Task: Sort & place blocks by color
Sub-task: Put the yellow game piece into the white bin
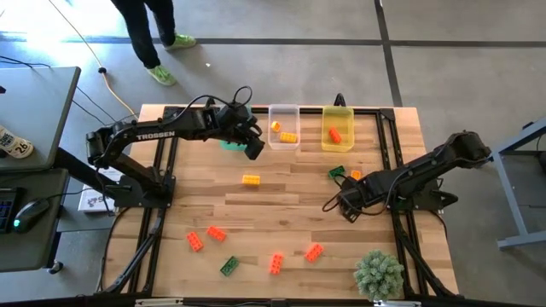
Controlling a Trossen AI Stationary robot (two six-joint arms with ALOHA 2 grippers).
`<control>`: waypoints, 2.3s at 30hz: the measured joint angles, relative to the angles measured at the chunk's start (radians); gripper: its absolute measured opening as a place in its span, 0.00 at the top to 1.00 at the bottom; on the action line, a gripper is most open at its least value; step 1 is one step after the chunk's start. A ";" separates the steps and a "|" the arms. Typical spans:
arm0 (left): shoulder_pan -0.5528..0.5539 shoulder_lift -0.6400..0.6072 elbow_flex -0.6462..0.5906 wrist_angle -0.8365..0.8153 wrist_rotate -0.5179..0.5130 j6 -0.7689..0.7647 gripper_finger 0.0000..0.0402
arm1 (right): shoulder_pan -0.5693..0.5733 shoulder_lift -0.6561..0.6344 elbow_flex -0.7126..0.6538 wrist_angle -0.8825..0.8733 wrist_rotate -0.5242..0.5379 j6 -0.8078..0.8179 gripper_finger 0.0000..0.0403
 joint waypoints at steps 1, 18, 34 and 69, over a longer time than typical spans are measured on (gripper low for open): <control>-0.007 0.000 0.000 0.000 0.000 -0.001 0.43 | 0.000 0.000 -0.008 0.001 0.004 -0.007 0.47; -0.094 0.000 0.000 -0.001 0.004 -0.025 0.43 | -0.001 -0.002 -0.123 0.188 -0.046 -0.048 0.61; -0.092 0.000 0.000 -0.019 -0.025 -0.015 0.43 | -0.059 0.000 0.029 0.214 -0.048 -0.147 0.72; 0.139 0.000 0.000 -0.023 -0.220 0.344 0.43 | -0.651 0.249 0.214 1.361 0.143 -0.337 0.72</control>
